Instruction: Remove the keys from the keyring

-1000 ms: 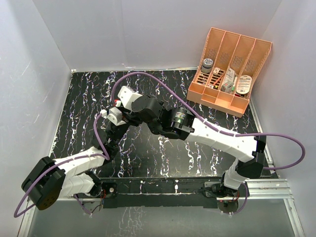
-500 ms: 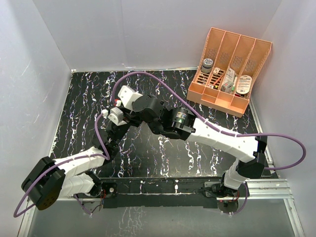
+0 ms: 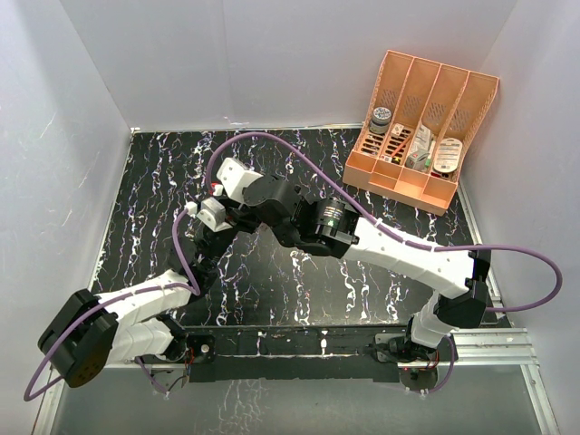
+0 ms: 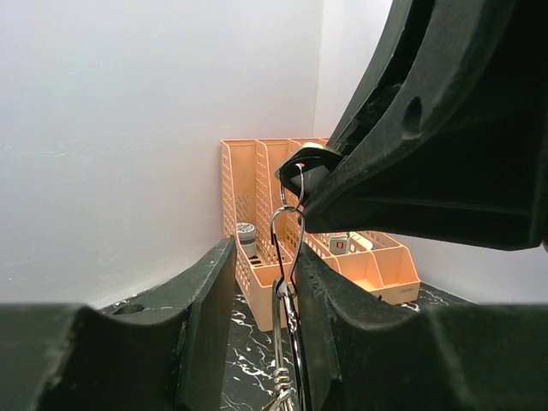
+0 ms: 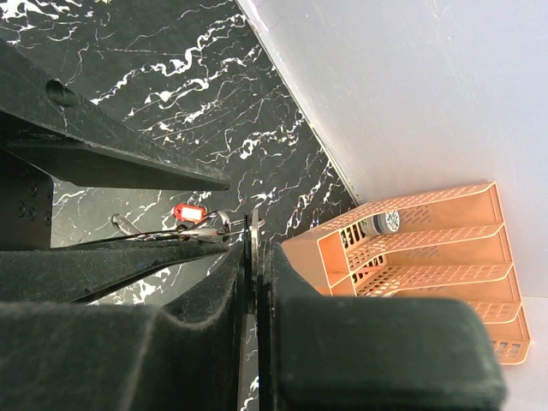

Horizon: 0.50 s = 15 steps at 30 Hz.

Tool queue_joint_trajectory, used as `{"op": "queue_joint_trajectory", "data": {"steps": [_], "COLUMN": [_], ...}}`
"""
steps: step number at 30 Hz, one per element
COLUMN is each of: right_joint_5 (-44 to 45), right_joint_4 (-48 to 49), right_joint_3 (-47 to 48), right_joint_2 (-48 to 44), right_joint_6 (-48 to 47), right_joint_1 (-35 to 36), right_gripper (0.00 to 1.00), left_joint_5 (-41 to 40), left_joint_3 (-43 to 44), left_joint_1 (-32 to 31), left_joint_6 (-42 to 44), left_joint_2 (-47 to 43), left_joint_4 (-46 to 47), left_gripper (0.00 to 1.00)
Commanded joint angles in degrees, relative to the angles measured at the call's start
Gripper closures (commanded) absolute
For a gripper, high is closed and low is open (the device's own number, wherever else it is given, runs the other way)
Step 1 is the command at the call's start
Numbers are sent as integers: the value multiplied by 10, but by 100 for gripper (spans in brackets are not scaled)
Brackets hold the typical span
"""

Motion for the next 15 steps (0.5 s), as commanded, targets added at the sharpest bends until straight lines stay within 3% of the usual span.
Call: {"op": "queue_joint_trajectory", "data": {"steps": [1, 15], "right_joint_5": [8, 5], "right_joint_4": [38, 45], "right_joint_3": [5, 4], "right_joint_2": [-28, -30], "right_joint_6": [6, 6], "right_joint_1": [2, 2], "right_gripper": [100, 100], "left_joint_5": [10, 13], "left_joint_3": [19, 17], "left_joint_1": [-3, -3], "left_joint_6": [6, 2], "left_joint_2": [-21, -22], "left_joint_4": [25, 6], "left_gripper": [69, 75]}}
